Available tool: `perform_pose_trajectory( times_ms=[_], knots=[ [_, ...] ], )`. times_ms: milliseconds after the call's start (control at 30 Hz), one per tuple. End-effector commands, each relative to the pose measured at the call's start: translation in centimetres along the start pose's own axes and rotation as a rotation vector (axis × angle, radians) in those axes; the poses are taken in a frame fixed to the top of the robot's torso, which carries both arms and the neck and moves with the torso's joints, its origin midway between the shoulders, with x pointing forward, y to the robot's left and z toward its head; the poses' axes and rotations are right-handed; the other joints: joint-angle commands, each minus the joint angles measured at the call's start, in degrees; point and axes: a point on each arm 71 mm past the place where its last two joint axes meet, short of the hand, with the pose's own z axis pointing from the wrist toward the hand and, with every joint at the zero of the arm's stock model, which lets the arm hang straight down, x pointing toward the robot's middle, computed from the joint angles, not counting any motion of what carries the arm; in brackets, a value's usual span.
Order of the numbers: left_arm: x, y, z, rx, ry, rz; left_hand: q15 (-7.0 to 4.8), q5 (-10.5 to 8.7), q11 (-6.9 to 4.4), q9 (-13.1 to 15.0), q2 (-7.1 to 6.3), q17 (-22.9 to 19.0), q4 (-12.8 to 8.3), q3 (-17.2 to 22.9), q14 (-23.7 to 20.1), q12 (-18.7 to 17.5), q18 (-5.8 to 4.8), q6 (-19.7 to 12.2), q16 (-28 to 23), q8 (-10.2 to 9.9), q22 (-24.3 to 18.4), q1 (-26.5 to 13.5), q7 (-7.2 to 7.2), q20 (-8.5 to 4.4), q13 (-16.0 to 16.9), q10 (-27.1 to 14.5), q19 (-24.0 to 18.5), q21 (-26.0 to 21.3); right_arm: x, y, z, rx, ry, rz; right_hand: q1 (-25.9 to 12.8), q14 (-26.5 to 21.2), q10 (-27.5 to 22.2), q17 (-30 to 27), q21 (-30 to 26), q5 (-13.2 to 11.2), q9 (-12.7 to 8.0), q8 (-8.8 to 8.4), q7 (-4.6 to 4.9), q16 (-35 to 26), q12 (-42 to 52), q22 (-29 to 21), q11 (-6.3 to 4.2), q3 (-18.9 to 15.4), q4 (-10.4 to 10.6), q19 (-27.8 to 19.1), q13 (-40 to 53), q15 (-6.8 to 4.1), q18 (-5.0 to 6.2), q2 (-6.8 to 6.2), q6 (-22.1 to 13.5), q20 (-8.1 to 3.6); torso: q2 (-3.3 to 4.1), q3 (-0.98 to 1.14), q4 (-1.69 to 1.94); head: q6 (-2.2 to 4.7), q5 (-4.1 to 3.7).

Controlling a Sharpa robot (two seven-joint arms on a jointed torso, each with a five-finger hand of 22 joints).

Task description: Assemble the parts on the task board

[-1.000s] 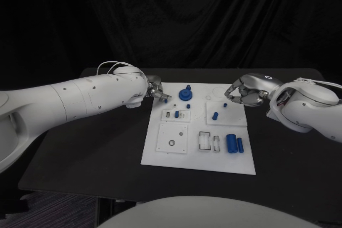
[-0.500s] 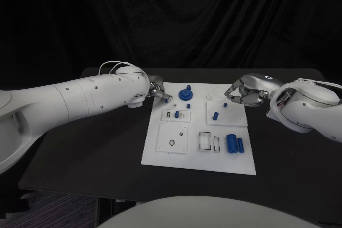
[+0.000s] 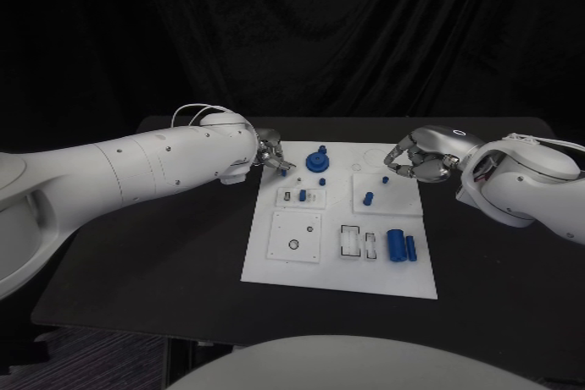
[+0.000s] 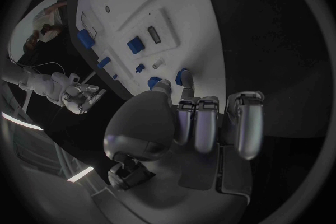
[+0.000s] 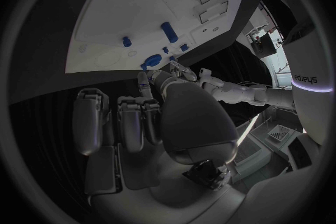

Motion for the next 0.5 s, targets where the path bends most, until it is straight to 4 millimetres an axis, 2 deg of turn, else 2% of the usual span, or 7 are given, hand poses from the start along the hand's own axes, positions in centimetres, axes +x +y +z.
perform_pose_trajectory(
  times_ms=[33,100,233,300,500],
  knots=[
    [0.21,-0.16,0.06,0.01,0.017,0.007,0.16,0.91,-0.23,0.1,-0.09,15.1,-0.1,1.2,6.0,-0.1,-0.32,0.2,0.4,-0.4,13.3,1.1,-0.18,0.13,14.9,6.0,3.4,-0.3,0.06,0.0,-0.05,0.004,-0.002,0.0,-0.6,6.1,6.0,15.1,-0.1,0.3,-0.1,-0.35,-0.2,0.2,0.2,12.1,-0.1,0.3,0.0,1.4,15.1,0.02,0.4,-0.11,-0.1,-0.03,-0.01,0.02,-0.02,-0.01,0.05],
    [0.22,-0.13,0.08,0.007,0.02,0.008,-0.01,4.04,-0.4,0.4,-1.09,15.1,-0.8,3.9,6.0,-0.1,-0.31,0.1,0.4,-0.7,13.3,2.7,-0.35,-0.03,14.9,6.0,3.4,-0.3,0.06,-0.01,-0.05,0.005,-0.002,0.0,-0.6,6.1,6.0,15.1,-0.1,0.3,-0.1,-0.35,-0.2,0.2,0.2,12.1,-0.1,0.3,0.0,1.4,15.1,0.02,0.4,-0.11,-0.1,-0.03,-0.03,-0.01,0.0,-0.01,0.03],
    [0.24,-0.03,0.09,0.001,0.024,0.009,-0.05,4.45,-0.47,0.6,-1.82,15.1,-0.9,6.1,6.0,-0.1,-0.3,0.1,0.4,-0.9,13.2,3.1,-0.37,-0.1,14.9,6.0,3.4,-0.3,0.06,0.01,-0.03,0.004,-0.002,0.0,-0.6,6.1,6.0,15.1,-0.1,0.3,-0.1,-0.35,-0.2,0.2,0.2,12.1,-0.1,0.3,0.0,1.4,15.1,0.02,0.4,-0.11,-0.1,-0.03,-0.05,0.03,0.01,-0.01,0.04],
    [0.26,-0.03,0.11,0.0,0.026,0.009,-0.08,5.33,-0.45,0.8,-2.68,15.1,-0.9,8.1,6.0,-0.1,-0.28,0.1,0.4,-1.1,13.2,3.2,-0.36,-0.12,14.9,6.0,3.3,-0.4,0.06,0.01,-0.03,0.004,-0.002,0.0,-0.6,6.1,6.0,15.1,-0.1,0.3,-0.1,-0.35,-0.2,0.2,0.2,12.1,-0.1,0.3,0.0,1.4,15.1,0.02,0.4,-0.11,-0.1,-0.03,-0.04,0.02,0.02,-0.01,0.11],
    [0.41,-0.01,0.17,-0.001,0.035,0.011,-0.04,5.72,-0.43,1.2,-4.17,15.1,-0.6,11.5,6.0,-0.1,-0.26,0.2,0.4,-1.2,13.2,2.6,-0.31,-0.1,14.9,6.0,3.3,-0.5,0.05,0.05,0.02,0.002,-0.005,0.0,-0.6,6.1,6.0,15.1,-0.1,0.3,-0.1,-0.36,-0.21,0.2,0.2,12.1,-0.11,0.4,0.0,1.4,15.1,0.02,0.4,-0.11,-0.1,-0.03,-0.03,0.01,-0.02,-0.01,0.05]
  ],
)
